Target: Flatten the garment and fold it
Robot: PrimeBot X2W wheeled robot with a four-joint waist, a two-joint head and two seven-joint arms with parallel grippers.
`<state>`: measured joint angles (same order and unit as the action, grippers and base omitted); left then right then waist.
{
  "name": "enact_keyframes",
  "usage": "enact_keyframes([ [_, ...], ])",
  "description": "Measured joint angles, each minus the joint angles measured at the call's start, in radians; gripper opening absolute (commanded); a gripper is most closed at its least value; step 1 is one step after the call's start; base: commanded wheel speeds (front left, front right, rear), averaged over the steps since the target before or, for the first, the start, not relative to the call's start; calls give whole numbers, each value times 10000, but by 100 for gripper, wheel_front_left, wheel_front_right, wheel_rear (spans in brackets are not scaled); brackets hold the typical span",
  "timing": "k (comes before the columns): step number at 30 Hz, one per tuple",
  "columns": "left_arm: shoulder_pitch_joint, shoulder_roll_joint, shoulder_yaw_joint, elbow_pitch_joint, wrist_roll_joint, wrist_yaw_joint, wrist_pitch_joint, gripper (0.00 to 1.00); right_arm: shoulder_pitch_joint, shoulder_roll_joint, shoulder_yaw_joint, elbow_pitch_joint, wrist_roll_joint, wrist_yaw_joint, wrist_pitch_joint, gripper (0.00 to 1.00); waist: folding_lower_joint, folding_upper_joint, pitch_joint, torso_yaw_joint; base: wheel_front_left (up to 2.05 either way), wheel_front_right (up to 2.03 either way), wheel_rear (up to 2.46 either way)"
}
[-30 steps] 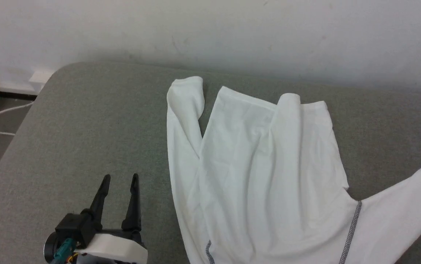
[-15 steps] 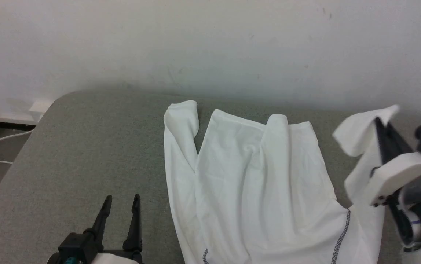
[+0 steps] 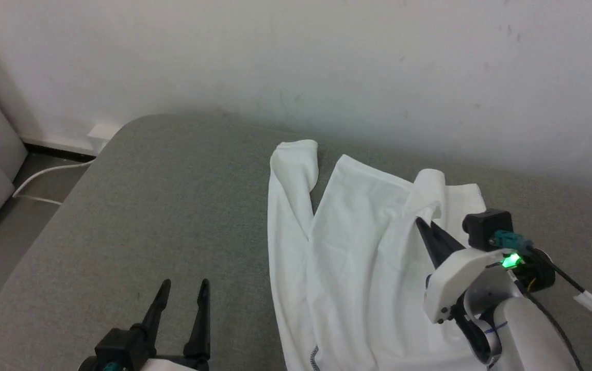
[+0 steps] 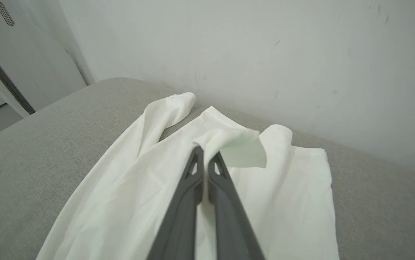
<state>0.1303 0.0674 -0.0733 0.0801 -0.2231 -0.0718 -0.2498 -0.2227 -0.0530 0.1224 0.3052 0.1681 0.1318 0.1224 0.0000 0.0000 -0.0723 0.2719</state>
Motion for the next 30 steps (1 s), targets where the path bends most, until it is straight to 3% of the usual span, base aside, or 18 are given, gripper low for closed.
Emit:
enact_keyframes([
  [10,-165,48,-276,194,-71,-81,35,100,-1079,10,855,2788,-1386,0,-1097,0,0,-1,410,856,0,0,0],
  [16,-379,12,-491,397,-148,-79,29,100,-1751,10,1553,3866,-2002,0,-1599,0,2,0,753,1262,0,0,0],
  [17,-386,8,-508,431,-148,-65,29,100,-1813,-2,1816,3963,-1973,0,-1601,9,2,0,800,1322,0,0,0],
  [18,-393,2,-514,454,-150,-59,27,100,-1843,0,2098,4079,-1942,0,-1576,29,1,0,845,1377,0,0,0],
  [19,-398,0,-520,470,-165,-56,25,100,-1849,6,2431,4194,-1944,0,-1526,62,1,0,886,1422,0,0,0],
  [20,-405,0,-514,489,-186,-52,21,100,-1848,13,2719,4295,-1939,2,-1457,100,1,0,924,1458,0,0,0],
  [25,-409,-4,-497,591,-232,25,12,100,-1857,25,4155,4475,-1361,8,-1145,100,1,0,926,1485,0,0,0],
  [30,-408,48,-395,608,-236,48,-59,100,-2029,40,4466,4046,-259,10,-1419,100,1,0,742,1213,0,0,0],
])
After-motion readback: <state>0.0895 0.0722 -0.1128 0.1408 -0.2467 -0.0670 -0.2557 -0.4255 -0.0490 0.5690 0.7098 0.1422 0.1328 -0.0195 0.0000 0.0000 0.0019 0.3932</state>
